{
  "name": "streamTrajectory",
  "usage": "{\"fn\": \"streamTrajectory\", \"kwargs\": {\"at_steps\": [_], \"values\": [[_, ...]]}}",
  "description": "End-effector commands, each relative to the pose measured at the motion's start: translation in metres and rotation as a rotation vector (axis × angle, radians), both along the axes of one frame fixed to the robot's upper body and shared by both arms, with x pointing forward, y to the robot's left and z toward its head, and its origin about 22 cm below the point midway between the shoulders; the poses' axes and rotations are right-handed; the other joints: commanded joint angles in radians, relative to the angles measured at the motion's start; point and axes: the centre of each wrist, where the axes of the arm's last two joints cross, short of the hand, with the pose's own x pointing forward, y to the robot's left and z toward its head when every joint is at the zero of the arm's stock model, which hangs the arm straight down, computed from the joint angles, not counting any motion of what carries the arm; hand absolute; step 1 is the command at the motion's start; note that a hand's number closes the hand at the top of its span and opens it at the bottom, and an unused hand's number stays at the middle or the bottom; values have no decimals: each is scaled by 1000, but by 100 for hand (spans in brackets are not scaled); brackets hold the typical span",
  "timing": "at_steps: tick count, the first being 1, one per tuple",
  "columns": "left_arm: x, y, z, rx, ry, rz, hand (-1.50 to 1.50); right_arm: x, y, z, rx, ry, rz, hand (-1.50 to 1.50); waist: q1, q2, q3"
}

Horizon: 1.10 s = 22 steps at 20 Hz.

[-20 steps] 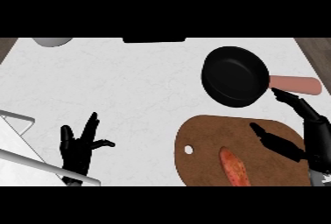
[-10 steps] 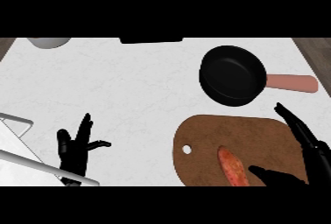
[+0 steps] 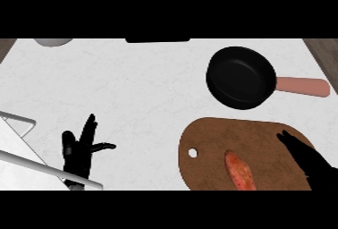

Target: Pick the sweet potato from the cutting board and place it in the pot

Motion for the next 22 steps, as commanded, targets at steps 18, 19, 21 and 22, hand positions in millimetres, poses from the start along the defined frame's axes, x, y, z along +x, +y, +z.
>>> {"fn": "streamTrajectory", "kwargs": {"at_steps": [18, 19, 21, 22], "values": [[38, 70, 34, 278, 55, 63, 0, -15, 41, 30, -137, 323, -135, -150, 57, 13, 7], [31, 75, 34, 270, 82, 65, 0, -16, 40, 31, -152, 323, -139, -150, 58, 10, 7], [34, 80, 34, 277, 82, 71, 0, -18, 43, 26, -153, 328, -148, -150, 53, 10, 7], [27, 76, 27, 279, 80, 82, 0, -19, 48, 21, -143, 328, -139, -150, 58, 9, 7]]}}
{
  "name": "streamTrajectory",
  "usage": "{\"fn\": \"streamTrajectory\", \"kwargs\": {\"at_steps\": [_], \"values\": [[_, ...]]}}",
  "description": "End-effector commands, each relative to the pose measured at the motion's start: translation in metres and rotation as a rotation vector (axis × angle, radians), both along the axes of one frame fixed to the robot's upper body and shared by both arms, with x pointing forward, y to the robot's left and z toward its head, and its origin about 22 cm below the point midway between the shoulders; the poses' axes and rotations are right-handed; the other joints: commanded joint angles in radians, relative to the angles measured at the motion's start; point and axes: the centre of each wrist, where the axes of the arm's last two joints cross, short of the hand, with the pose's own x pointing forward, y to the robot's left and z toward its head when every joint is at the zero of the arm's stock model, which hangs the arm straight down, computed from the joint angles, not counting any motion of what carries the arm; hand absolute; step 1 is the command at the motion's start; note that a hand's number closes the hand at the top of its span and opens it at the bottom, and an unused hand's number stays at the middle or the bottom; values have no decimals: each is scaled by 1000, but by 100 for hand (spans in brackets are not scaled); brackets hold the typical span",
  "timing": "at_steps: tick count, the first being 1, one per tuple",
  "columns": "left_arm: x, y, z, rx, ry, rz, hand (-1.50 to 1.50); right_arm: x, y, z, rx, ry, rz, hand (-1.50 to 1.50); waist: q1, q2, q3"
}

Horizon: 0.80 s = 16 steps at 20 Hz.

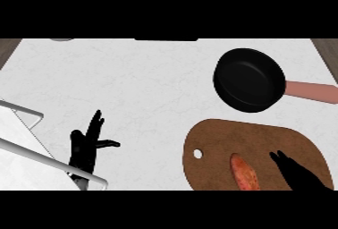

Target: Pick the sweet potato from the cutting board and place it in the pot

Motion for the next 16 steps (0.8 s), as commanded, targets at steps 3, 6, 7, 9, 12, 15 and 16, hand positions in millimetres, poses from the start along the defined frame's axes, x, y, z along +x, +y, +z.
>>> {"fn": "streamTrajectory", "kwargs": {"at_steps": [3, 6, 7, 9, 12, 15, 16], "values": [[25, 86, 37, 264, 33, 80, 0, 11, 11, -7, -20, 27, -60, -150, 28, 4, 13], [27, 83, 36, 255, 42, 122, 0, 15, 11, -11, -28, 7, -49, -150, 16, 1, 14], [29, 86, 36, 256, 55, 116, 0, 11, 14, -14, -51, 12, -40, -150, 7, 0, 14], [23, 88, 26, 254, 60, 99, 0, 15, 17, -17, -76, 23, -39, -150, 11, 3, 12], [20, 86, 22, 254, 64, 97, 0, 20, 14, -29, -73, 64, -66, -150, 7, 3, 13], [27, 88, 32, 254, 56, 108, 0, 32, 16, -36, -79, 81, -81, -150, 21, 8, 13], [27, 87, 33, 253, 43, 101, 0, 28, 22, -45, -70, 89, -80, -150, 16, 5, 13]]}}
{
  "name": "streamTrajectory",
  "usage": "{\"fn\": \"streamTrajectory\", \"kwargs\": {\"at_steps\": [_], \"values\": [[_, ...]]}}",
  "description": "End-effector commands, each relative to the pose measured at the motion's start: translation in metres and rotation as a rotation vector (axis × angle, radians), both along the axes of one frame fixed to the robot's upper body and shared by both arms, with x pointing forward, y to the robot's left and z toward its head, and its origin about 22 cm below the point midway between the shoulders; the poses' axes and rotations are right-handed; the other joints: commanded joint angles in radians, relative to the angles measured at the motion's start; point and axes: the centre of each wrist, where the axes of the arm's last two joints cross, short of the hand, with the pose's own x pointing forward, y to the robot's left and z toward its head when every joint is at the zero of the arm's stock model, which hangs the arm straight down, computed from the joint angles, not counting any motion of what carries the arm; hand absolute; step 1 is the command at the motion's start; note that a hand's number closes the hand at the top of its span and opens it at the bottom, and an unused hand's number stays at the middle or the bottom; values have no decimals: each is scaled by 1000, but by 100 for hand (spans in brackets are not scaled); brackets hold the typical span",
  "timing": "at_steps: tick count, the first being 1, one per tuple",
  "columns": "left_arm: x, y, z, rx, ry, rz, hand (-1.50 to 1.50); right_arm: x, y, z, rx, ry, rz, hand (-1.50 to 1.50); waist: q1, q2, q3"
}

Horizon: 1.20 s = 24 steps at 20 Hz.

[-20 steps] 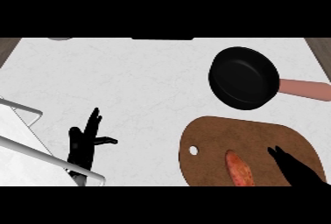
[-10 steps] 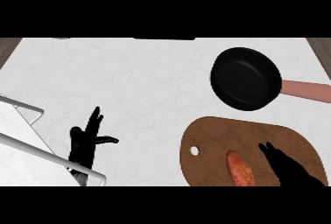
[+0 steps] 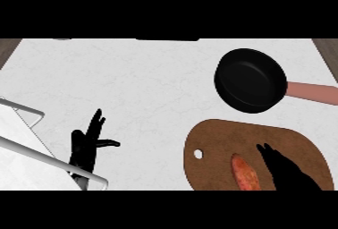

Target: Pick the sweet potato from the cutting board and place it in the pot

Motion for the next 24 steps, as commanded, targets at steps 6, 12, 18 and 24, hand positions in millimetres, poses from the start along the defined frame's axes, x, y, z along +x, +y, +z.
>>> {"fn": "streamTrajectory", "kwargs": {"at_steps": [6, 12, 18, 24], "values": [[20, 90, 30, 257, 41, 104, 0, 11, 11, -19, -33, 91, -48, -150, 4, 0, 17], [22, 84, 39, 239, 45, 113, 0, 12, 20, -27, -1, 85, -66, -150, -1, -5, 18], [23, 95, 38, 256, 53, 127, 0, 22, 17, -43, -6, 108, -69, -150, -3, -1, 17], [17, 95, 35, 261, 69, 114, 0, 29, 21, -42, 19, 16, -35, 150, -6, -4, 18]]}}
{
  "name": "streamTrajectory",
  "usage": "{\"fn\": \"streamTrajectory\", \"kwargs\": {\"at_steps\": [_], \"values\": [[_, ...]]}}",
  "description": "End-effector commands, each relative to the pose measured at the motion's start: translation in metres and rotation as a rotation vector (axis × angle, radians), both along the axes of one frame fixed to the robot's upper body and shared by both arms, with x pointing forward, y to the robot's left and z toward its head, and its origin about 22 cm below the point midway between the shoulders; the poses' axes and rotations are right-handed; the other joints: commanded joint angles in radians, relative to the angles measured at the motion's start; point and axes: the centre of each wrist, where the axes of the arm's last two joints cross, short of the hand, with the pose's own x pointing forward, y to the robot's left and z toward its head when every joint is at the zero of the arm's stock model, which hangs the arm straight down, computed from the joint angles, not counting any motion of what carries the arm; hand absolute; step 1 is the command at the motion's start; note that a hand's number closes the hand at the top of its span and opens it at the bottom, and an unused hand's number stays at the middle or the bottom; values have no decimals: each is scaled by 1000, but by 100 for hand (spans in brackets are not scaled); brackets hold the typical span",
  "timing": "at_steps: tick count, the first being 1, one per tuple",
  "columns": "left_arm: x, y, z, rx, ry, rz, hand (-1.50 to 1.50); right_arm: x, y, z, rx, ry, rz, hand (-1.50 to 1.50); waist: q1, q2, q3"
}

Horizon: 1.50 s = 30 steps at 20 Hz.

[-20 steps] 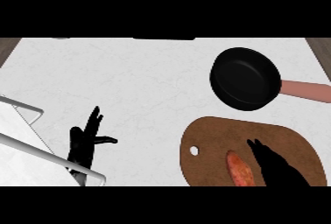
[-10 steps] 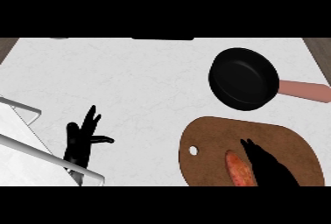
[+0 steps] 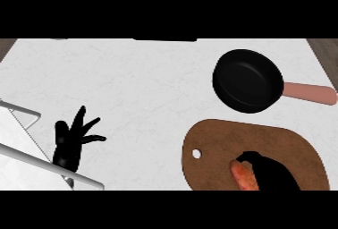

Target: Pick the sweet potato from the cutting board and place it in the pot

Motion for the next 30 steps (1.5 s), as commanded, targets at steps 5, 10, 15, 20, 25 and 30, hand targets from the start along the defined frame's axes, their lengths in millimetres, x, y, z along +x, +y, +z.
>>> {"fn": "streamTrajectory", "kwargs": {"at_steps": [5, 10, 15, 20, 25, 30], "values": [[14, 64, 24, 224, 30, 44, 0, 7, 0, 5, -91, -100, 70, 150, -6, 0, 36], [17, 75, 36, 225, 28, 40, 0, 10, 6, 4, -142, -191, 78, 150, -4, -1, 37], [10, 61, 24, 203, 27, 45, 0, 32, -49, 36, -192, -273, 81, 150, -19, 0, 39], [0, 63, 15, 187, 12, 63, 0, 61, -137, 67, -298, -339, 48, 150, -36, 8, 47], [3, 73, 28, 199, 9, 76, 0, 74, -198, 115, -302, -535, 46, 150, -52, -2, 46], [-3, 79, 19, 197, 38, 79, 0, 79, -229, 166, -172, -856, 61, 150, -49, -5, 44]]}}
